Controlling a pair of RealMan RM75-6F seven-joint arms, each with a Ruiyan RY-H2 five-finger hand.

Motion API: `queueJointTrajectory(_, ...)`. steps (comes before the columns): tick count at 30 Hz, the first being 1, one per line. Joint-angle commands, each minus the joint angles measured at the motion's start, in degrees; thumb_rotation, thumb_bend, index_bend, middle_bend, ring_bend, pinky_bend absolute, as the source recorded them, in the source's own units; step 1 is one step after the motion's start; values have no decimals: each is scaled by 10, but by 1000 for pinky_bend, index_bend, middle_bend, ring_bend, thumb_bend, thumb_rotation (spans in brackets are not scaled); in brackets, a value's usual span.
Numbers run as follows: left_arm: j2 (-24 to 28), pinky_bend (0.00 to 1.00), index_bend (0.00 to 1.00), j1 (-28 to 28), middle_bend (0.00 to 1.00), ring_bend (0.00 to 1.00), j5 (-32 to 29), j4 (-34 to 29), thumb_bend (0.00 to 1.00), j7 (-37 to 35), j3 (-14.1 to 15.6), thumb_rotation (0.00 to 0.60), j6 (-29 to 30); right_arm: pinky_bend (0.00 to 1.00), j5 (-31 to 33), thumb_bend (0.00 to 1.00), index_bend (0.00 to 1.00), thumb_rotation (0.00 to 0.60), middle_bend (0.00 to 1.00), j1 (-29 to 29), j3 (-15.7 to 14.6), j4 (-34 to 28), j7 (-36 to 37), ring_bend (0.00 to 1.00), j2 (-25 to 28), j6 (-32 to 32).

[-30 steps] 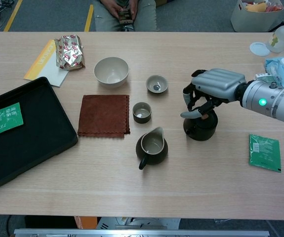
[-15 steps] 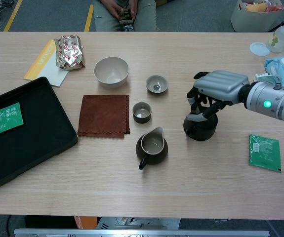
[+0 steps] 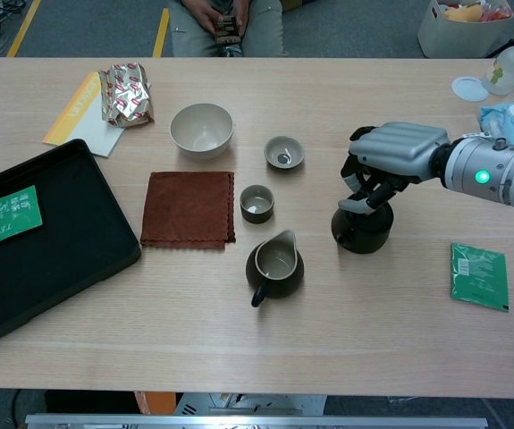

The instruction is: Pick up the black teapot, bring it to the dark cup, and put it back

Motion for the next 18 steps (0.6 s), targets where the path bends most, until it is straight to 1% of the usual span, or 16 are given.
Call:
queueJointTrajectory(1, 0, 171, 146, 0, 240, 189, 0, 0, 432, 0, 0, 600, -1, 85, 3, 435, 672, 285, 655, 4, -2, -1, 0, 664, 2, -5)
queueJointTrajectory(6, 0, 171, 146, -1, 240, 190, -1, 0, 432, 1, 0, 600, -1, 85, 7, 494, 672, 286, 658, 12, -10, -1, -1, 667, 4, -20)
queueJointTrajectory(12, 0, 171, 146, 0, 240, 189, -2, 0, 432, 1, 0, 600, -1, 85, 12, 509, 677, 283, 683, 23, -15, 1, -2, 694, 6, -35)
queueJointTrajectory(15, 0, 171, 146, 0, 240, 189, -2, 0, 432, 1, 0, 600, -2, 85, 13, 509, 700, 283, 700, 24, -15, 0, 0, 710, 7, -32)
queueJointTrajectory(18, 0, 171, 146, -1, 240, 190, -2, 0, 432, 2, -1, 600, -2, 90, 15, 509, 749, 283, 745, 26, -15, -1, 5, 754, 9, -34)
